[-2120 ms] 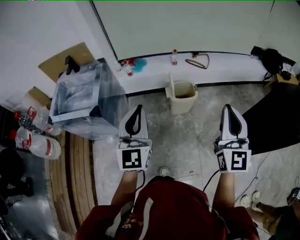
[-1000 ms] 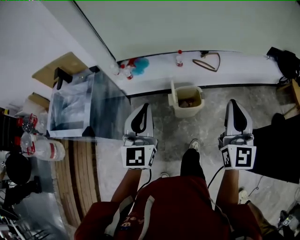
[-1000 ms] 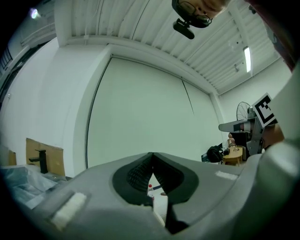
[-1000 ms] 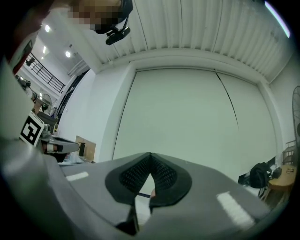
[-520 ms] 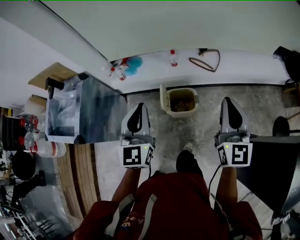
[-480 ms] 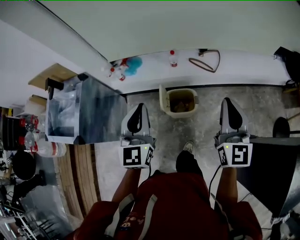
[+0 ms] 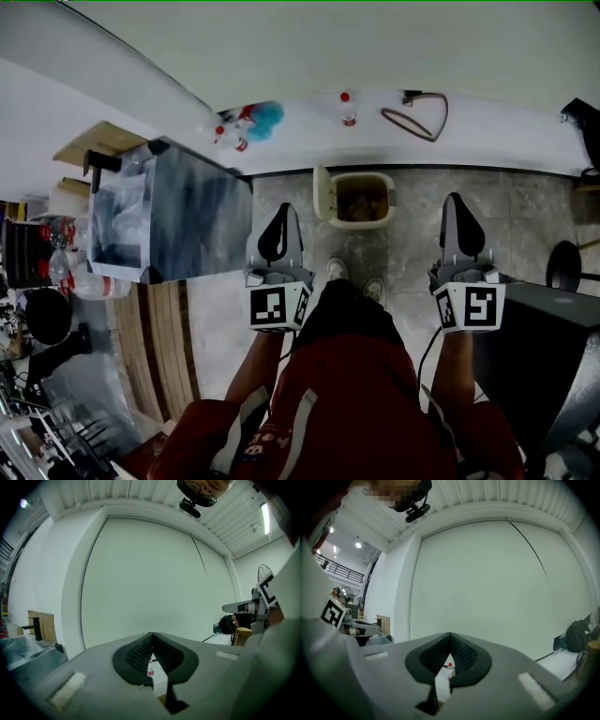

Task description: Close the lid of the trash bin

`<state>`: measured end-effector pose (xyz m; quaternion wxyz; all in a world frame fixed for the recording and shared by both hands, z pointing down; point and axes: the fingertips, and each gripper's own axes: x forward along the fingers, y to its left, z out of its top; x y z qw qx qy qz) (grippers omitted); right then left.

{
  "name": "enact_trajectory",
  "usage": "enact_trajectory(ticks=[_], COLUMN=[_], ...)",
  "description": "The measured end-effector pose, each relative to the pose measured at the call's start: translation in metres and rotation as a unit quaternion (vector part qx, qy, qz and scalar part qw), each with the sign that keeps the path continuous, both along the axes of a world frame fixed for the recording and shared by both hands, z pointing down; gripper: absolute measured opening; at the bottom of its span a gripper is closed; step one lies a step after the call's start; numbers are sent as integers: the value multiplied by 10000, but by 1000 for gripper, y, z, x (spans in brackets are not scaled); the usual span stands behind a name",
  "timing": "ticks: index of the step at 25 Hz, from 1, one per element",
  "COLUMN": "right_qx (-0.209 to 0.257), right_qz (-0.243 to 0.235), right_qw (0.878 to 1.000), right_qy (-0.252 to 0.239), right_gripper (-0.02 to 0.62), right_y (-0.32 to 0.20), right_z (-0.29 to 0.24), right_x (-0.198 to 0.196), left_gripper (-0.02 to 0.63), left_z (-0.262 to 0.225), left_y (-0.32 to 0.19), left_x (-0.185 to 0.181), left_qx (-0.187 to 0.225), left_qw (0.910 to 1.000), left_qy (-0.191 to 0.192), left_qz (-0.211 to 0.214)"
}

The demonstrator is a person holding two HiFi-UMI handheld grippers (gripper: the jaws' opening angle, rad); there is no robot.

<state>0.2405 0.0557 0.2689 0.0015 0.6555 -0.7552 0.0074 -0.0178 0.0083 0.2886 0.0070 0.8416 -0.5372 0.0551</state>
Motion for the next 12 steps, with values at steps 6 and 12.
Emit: enact_trajectory(ticks=[6, 12], right_qx=[-236, -556], right_qz=[-159, -288], right_qw=[9996, 9980], right_qy=[-4, 53], right_gripper=[0, 0], right_y=[-26, -60], right_z=[25, 52], right_x=[-10, -20], left_gripper=[6, 6], left_z=[43, 89], left_y=[-22, -50], left_x=[-4, -4], left_qx=[-392, -801], left_qw=[9992, 9967], left_qy=[-28, -121], left_qz=[-100, -88])
